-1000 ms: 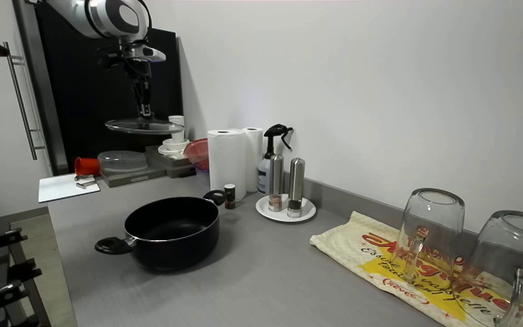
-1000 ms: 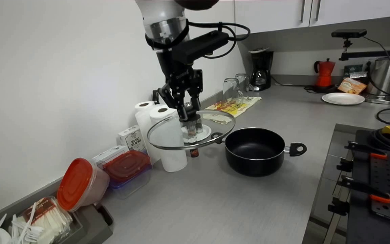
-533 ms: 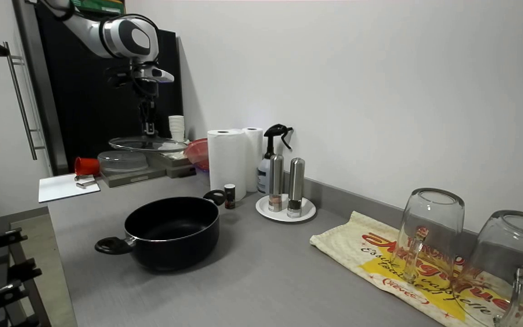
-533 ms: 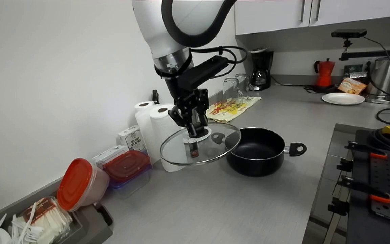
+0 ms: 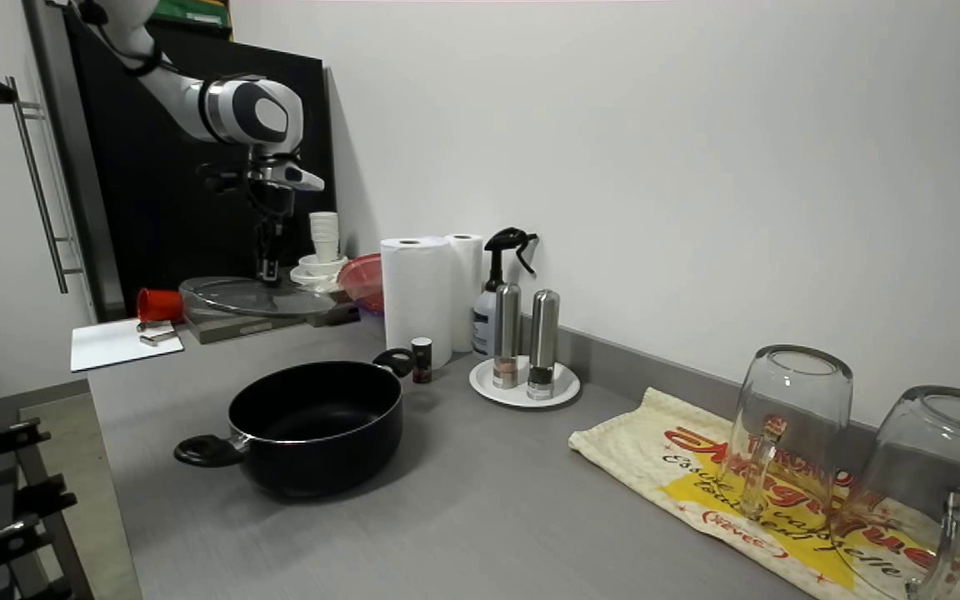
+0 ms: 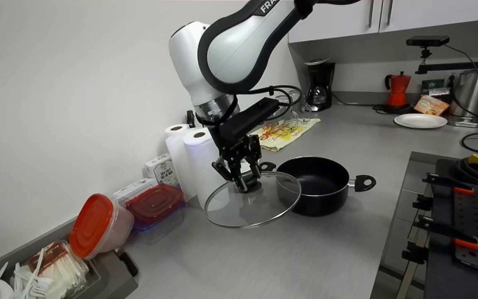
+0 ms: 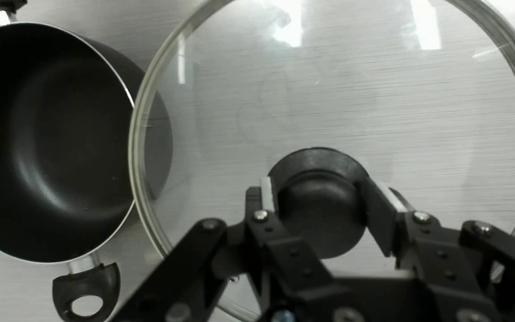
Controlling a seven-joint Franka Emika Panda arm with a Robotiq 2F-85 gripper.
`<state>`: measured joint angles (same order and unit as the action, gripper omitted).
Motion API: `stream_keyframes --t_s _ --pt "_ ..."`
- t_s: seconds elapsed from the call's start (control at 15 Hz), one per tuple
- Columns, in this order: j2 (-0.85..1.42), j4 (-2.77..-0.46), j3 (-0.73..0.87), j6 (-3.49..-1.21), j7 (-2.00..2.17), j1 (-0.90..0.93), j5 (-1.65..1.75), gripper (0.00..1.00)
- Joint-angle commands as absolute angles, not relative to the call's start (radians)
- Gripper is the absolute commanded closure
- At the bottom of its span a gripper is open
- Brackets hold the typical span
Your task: Take the lid off of the pot
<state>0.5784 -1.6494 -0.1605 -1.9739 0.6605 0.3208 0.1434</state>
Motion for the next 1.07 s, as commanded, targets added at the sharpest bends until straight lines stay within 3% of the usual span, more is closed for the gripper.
stream_keyframes --t_s 0.0,1.0 --pt "0.651 -1.553 -0.134 -1.948 0.633 0.353 0.126 0.75" --pt "1.0 -1.147 -0.034 -1.921 0.679 0.445 0.164 0.75"
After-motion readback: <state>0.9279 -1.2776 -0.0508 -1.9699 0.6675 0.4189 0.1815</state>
